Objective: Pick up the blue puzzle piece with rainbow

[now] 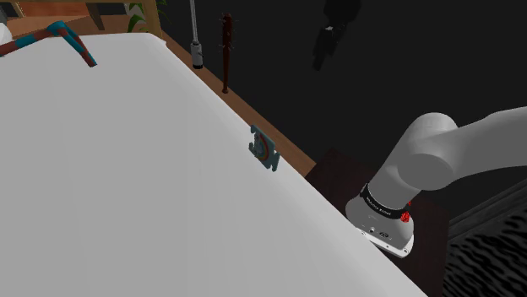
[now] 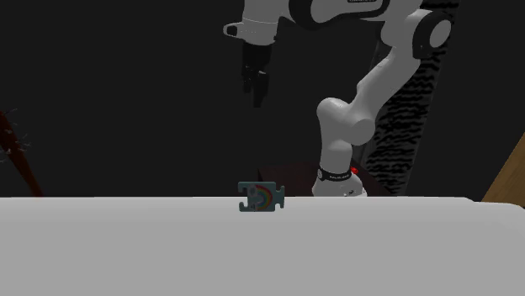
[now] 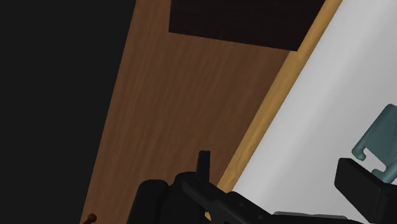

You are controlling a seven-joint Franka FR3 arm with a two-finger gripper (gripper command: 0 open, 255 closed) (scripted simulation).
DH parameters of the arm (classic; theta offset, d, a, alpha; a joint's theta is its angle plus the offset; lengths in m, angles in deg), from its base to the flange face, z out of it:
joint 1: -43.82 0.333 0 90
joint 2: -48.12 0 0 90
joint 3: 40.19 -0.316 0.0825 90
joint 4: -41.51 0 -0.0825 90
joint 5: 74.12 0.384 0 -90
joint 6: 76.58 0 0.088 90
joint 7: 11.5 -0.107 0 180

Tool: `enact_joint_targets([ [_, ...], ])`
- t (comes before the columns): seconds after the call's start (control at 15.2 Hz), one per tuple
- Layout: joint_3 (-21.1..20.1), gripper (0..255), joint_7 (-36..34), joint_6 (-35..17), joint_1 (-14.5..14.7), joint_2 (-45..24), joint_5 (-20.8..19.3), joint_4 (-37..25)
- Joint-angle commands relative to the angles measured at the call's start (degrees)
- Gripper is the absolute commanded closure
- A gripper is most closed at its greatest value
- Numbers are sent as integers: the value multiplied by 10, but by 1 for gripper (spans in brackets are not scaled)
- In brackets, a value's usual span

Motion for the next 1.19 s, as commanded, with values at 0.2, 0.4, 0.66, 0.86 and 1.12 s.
enact_joint_targets([
  [0.2, -27, 0, -56, -22, 6, 4, 34, 35],
  [0.4, -56, 0, -111, -47, 13, 1, 70, 63],
  [0.66, -97, 0, -184, -88, 24, -16, 120, 92],
  [0.86, -129, 0, -238, -125, 33, -38, 156, 105],
  [1.12, -175, 0, -308, -180, 41, -83, 202, 111],
])
